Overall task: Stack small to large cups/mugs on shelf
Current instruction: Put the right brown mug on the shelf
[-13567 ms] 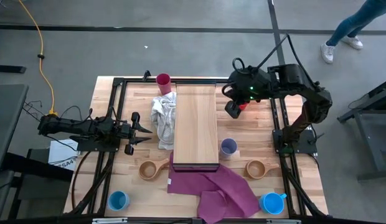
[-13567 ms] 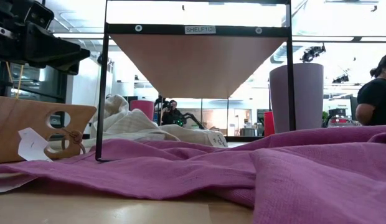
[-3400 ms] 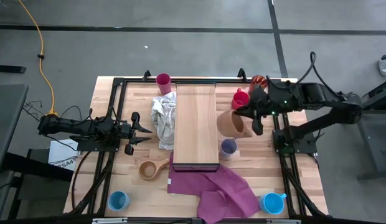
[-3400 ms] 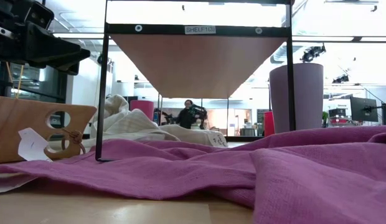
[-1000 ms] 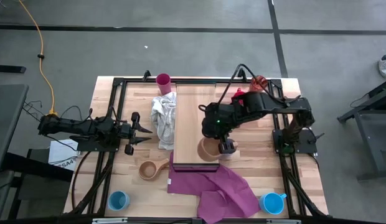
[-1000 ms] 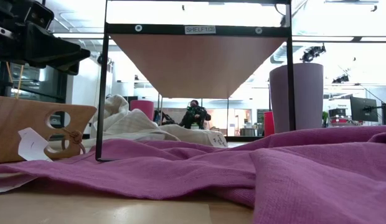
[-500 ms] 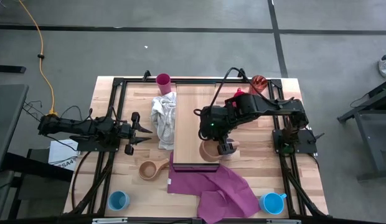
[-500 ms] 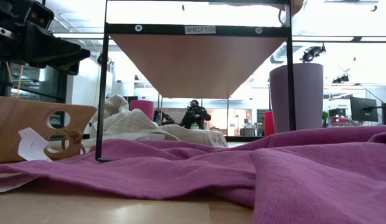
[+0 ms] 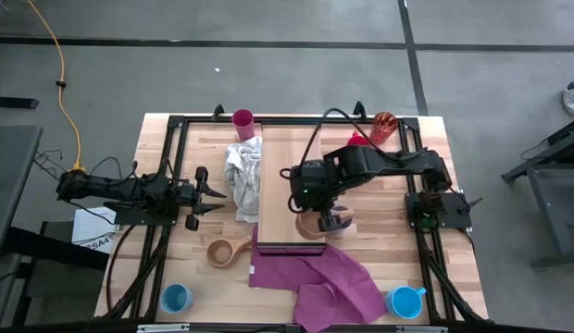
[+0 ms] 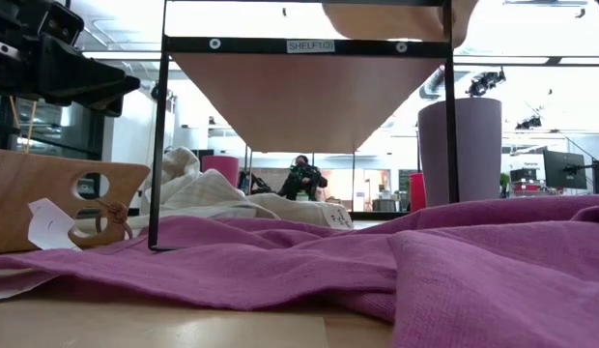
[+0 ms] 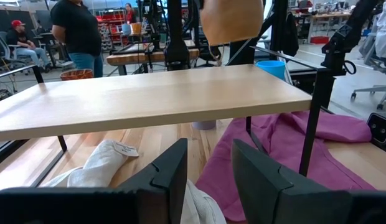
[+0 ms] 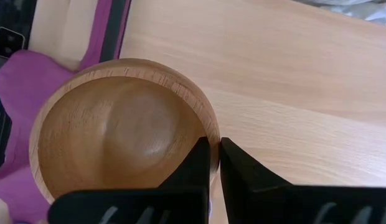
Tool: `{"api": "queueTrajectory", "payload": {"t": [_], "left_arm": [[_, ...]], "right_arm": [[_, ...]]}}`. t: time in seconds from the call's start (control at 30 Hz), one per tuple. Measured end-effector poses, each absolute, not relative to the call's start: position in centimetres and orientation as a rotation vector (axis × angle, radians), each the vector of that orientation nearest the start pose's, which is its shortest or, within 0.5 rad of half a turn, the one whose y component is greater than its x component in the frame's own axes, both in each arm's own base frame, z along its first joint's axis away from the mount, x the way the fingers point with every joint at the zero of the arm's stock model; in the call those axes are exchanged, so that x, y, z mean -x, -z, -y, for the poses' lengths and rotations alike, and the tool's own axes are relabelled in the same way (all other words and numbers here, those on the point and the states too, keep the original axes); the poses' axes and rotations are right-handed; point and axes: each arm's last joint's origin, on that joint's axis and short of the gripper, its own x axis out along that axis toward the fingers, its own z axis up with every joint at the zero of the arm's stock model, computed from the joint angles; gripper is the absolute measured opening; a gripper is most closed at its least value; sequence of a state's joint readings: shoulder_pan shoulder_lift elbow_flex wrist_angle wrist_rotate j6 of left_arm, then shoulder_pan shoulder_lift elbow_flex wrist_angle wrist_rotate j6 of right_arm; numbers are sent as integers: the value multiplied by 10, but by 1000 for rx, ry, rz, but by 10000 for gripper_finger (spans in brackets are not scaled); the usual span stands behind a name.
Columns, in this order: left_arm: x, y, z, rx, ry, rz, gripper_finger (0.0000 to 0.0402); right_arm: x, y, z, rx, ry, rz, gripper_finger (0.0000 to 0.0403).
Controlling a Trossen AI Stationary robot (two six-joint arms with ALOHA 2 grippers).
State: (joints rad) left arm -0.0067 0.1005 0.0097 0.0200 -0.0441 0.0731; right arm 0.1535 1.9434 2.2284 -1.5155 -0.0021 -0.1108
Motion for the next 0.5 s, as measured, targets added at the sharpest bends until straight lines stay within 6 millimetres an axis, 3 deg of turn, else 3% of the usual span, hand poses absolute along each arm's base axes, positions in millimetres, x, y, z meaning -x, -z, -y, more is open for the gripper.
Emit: {"api": "queueTrajectory", "payload": {"t": [0.5], "left_arm": [[-103, -161, -1, -75, -35, -73, 111]], "right_arm": [[-375, -367, -58, 199, -198, -1273, 0]]}}
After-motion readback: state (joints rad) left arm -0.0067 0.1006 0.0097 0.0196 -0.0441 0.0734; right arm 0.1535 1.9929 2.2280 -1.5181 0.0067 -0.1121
